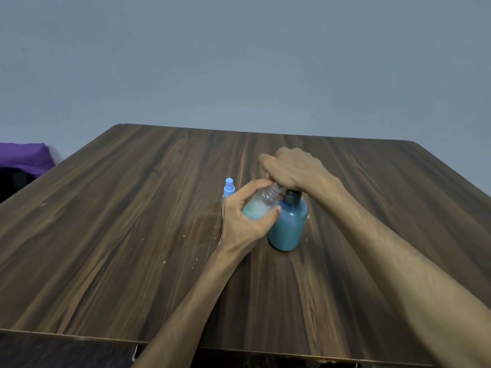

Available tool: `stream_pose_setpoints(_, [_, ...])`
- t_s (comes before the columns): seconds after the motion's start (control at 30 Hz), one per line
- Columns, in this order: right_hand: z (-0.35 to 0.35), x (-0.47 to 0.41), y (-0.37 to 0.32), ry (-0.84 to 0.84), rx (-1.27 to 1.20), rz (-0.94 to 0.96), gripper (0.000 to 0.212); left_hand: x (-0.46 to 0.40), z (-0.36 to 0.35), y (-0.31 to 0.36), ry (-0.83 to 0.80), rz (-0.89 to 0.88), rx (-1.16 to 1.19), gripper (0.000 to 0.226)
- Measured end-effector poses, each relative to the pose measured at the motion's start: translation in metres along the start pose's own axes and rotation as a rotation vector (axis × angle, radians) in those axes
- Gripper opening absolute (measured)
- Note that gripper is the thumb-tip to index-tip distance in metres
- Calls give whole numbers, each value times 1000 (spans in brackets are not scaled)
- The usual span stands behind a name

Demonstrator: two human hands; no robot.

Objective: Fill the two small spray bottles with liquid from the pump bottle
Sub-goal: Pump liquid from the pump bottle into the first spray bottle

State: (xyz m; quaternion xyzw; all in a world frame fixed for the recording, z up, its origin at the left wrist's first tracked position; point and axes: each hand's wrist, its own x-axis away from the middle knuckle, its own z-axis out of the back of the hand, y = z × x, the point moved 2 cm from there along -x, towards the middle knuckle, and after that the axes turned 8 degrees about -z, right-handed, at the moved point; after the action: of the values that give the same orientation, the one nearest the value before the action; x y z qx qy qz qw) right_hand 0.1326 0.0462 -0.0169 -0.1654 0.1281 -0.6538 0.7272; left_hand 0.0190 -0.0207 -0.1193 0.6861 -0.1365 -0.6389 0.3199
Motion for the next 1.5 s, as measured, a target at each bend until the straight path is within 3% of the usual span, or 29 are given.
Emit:
stream_pose_setpoints(0.37, [6, 0, 1, 80, -42, 10, 56, 1, -1, 0, -1, 7, 23, 36])
stream_pose_setpoints(1.0, [1, 1, 0, 18, 1, 5, 50, 0, -1, 0, -8, 16, 37, 38])
stream_pose_setpoints(1.13, [7, 1, 1, 106, -31, 9, 56, 2, 0, 0, 0, 7, 36, 39])
stream_pose_setpoints(1.27, [1, 2, 0, 29, 10, 1, 49, 1, -1, 1, 3, 18, 46, 38])
stream_pose_setpoints(1.4, [8, 3, 0, 93, -55, -1, 56, 1, 0, 4, -1, -6, 46, 42])
stream_pose_setpoints(1.5, [2, 2, 0, 44, -22, 3, 51, 0, -1, 4, -3, 3, 47, 41])
